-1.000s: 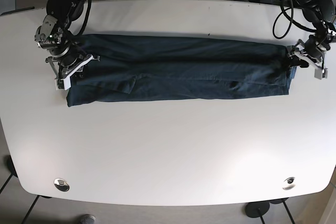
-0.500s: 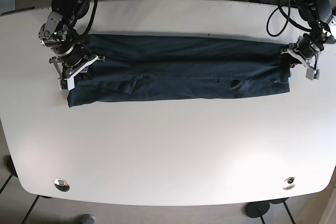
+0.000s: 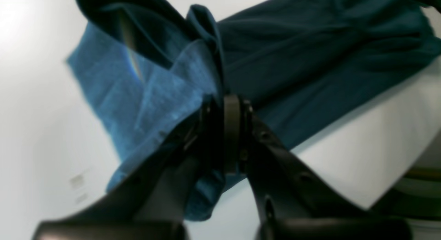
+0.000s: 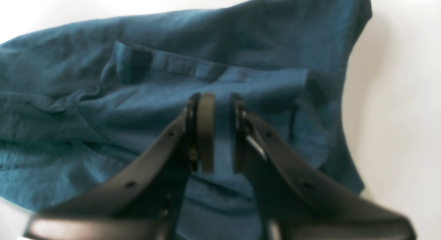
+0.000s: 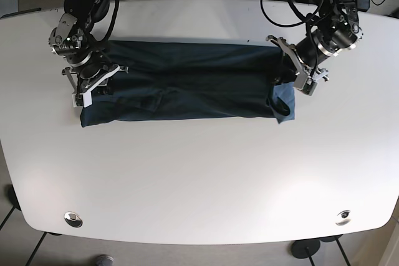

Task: Fold the T-shirt properly
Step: 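Grasp the strip end with the left gripper and fold it toward the middle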

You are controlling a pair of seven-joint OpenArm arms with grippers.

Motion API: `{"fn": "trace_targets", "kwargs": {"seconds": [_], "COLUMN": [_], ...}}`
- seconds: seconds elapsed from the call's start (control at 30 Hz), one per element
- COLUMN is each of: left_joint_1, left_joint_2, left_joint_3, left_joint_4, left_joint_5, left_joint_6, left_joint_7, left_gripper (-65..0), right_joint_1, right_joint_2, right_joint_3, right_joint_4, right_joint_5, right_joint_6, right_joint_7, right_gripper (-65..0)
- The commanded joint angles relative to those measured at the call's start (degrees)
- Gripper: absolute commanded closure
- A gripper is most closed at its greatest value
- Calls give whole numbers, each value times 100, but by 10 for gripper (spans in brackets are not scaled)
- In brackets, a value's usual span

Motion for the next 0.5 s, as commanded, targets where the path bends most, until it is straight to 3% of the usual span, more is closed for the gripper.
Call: {"fn": "trace_targets", "kwargs": {"seconds": [0.03, 0.13, 0.33, 0.43, 0.5], "left_joint_1": [-36, -168, -625, -801, -810], "left_joint_2": [126, 188, 197, 197, 188], "left_joint_3": [208, 542, 1175, 1447, 1562], "left_joint_4": [-6, -191, -639, -780, -780], "left_joint_5": [-121, -121, -156, -156, -147], "left_joint_6": [-10, 21, 636, 724, 724], "left_joint_7": [-145, -162, -171, -145, -145], "left_gripper": [-6, -7, -11, -14, -92], "right_joint_1": [58, 5, -118, -145, -153], "right_joint_2": [34, 25, 25, 25, 34], "right_joint_3": [1, 1, 1, 1, 1], "right_joint_4": [147, 147, 165, 288, 323], "right_joint_5": [60, 60, 60, 60, 60], "right_joint_6": [32, 32, 32, 32, 32], "right_joint_7": [103, 103, 103, 103, 103], "right_gripper": [-65, -65, -65, -65, -65]}}
